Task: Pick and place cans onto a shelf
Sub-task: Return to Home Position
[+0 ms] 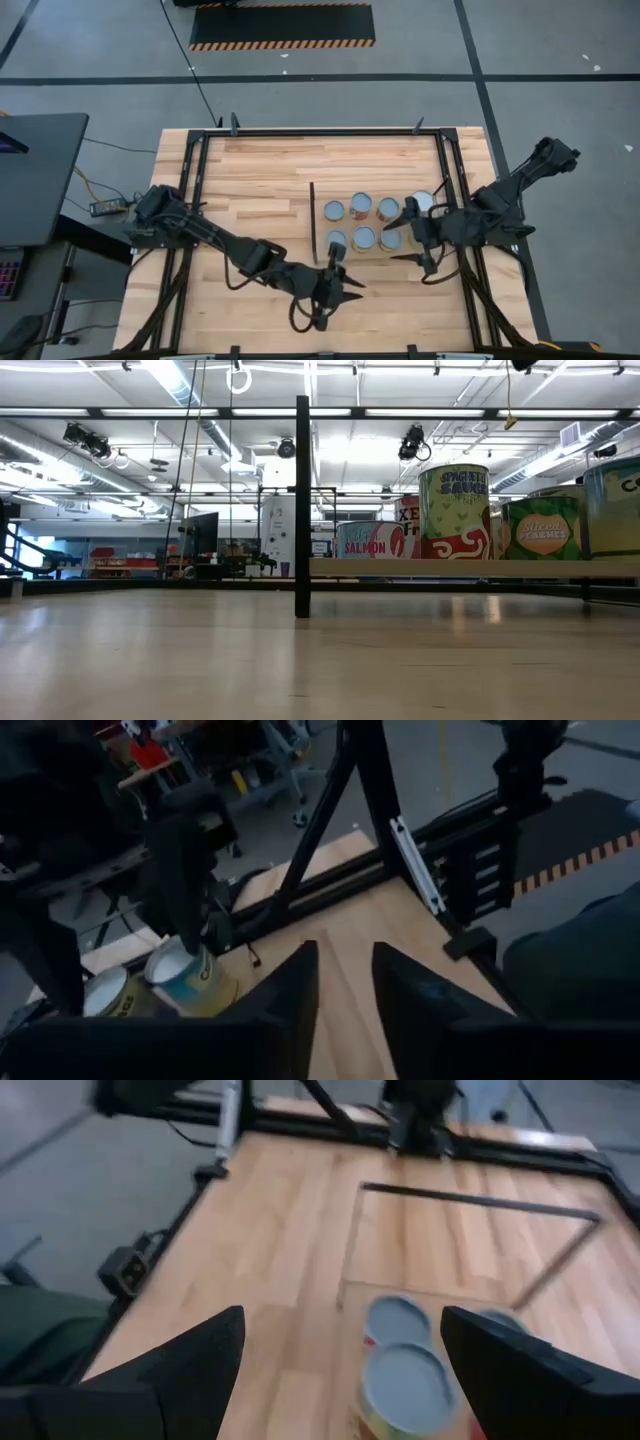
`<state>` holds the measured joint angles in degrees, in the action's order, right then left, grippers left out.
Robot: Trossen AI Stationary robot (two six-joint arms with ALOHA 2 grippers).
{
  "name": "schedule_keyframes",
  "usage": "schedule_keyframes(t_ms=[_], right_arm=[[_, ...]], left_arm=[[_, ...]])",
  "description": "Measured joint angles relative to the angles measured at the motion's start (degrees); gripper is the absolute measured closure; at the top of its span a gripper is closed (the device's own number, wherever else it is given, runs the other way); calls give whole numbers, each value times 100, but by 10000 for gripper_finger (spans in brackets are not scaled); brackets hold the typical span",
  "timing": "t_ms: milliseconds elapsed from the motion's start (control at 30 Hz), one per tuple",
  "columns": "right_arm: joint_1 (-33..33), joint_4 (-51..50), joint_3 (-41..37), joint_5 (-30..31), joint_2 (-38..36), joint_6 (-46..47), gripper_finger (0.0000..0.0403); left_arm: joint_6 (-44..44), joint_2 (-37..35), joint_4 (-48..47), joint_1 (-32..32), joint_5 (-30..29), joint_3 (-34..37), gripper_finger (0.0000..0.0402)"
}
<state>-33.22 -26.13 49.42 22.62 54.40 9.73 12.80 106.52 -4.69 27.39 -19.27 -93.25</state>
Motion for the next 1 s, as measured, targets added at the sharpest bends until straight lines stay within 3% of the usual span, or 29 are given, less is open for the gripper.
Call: schedule_keyframes(t_ms=[233, 467, 733, 900, 1000], right_arm=[[47, 1296, -884, -322, -375, -205, 58], [179, 1846, -1512, -446, -744, -203, 58], [1240, 2566, -1697, -1278, -900, -649, 89], [1749, 2536, -1524, -1353, -1264, -977, 133], [1851, 2411, -1510, -1333, -1759, -1296, 161]], left_arm=[[-17, -2, -175, 78, 109, 144, 348], [-179, -500, 1463, 2, -272, 1809, 363], [-617, -2432, 3077, -412, -391, 4213, 363], [-1143, -3822, 2591, -771, -774, 5314, 363], [-882, -4703, 2204, -902, -1200, 5655, 363]])
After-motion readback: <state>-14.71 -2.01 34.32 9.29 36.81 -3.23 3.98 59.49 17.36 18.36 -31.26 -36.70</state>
